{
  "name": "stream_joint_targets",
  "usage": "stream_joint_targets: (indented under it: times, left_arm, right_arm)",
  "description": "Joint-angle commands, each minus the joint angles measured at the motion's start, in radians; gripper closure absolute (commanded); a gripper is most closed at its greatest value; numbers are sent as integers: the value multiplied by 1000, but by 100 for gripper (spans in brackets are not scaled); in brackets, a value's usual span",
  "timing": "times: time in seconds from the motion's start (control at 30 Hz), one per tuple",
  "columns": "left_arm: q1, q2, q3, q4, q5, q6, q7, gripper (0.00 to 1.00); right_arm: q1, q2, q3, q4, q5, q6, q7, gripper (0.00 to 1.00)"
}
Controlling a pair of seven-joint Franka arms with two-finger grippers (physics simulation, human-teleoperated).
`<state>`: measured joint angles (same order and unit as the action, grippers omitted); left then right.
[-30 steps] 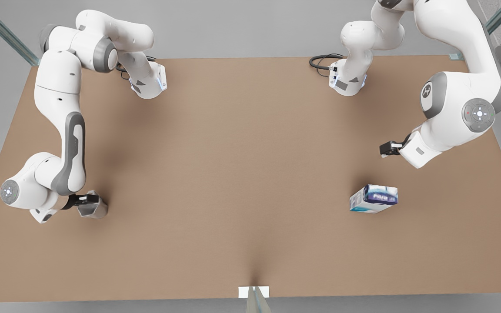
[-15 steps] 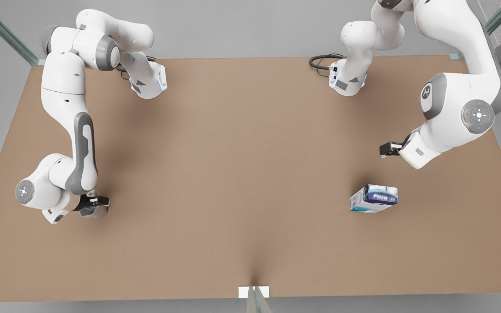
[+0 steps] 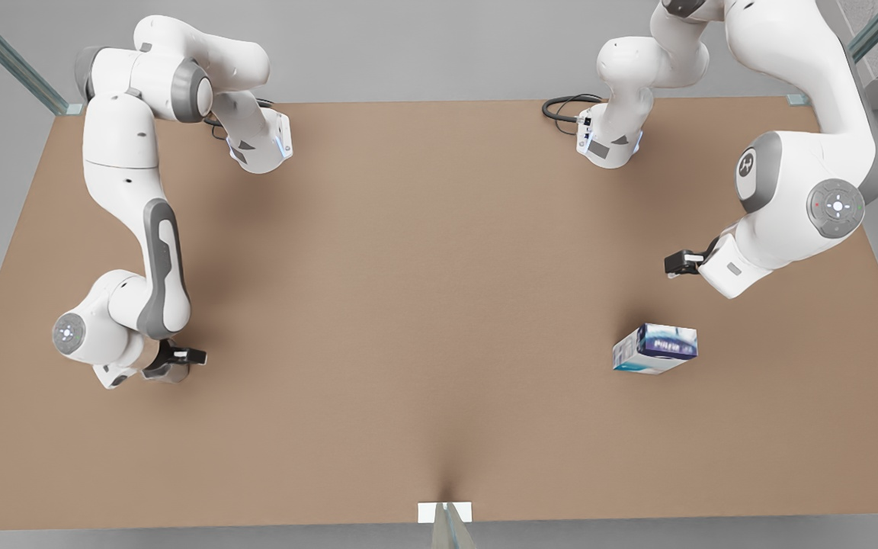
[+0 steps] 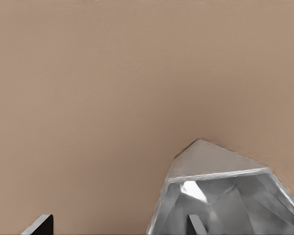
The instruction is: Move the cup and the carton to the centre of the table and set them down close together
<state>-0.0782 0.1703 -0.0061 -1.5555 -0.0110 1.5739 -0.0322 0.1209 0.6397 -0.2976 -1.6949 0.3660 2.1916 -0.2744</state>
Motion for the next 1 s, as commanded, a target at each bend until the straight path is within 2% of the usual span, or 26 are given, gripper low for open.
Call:
stream_joint_targets:
  times: [0.0, 0.07, 0.33, 0.4, 0.43, 0.5, 0.53, 0.57, 0.67, 0.97]
  left_arm:
    - [0, 0, 0, 0, 0, 0, 0, 0]
    - [0, 0, 0, 0, 0, 0, 0, 0]
    - [0, 1, 0, 0, -1, 2, 0, 0]
    - [0, 1, 0, 0, -1, 2, 0, 0]
    - [0, 1, 0, 0, -1, 2, 0, 0]
    - [0, 1, 0, 0, -1, 2, 0, 0]
    - [0, 1, 0, 0, -1, 2, 0, 0]
    - [0, 1, 0, 0, -1, 2, 0, 0]
    - [0, 1, 0, 0, -1, 2, -2, 0]
    - [5, 18, 2, 15, -6, -12, -35, 0]
  right_arm:
    - [-1, 0, 5, 1, -21, 0, 21, 0]
    - [-1, 12, 15, 1, -42, 65, 40, 0]
    - [-1, 29, 12, 8, -50, 85, 40, 0]
    - [-1, 31, 12, 9, -50, 85, 31, 44]
    - [-1, 31, 11, 11, -50, 86, 29, 55]
    - [-1, 35, 8, 8, -73, 103, 23, 55]
    - [-1, 35, 6, 8, -73, 100, -6, 61]
    - [-1, 35, 6, 8, -73, 102, -5, 72]
    - [-1, 37, 5, 9, -93, 99, -8, 79]
    - [-1, 35, 5, 15, -107, 97, 9, 79]
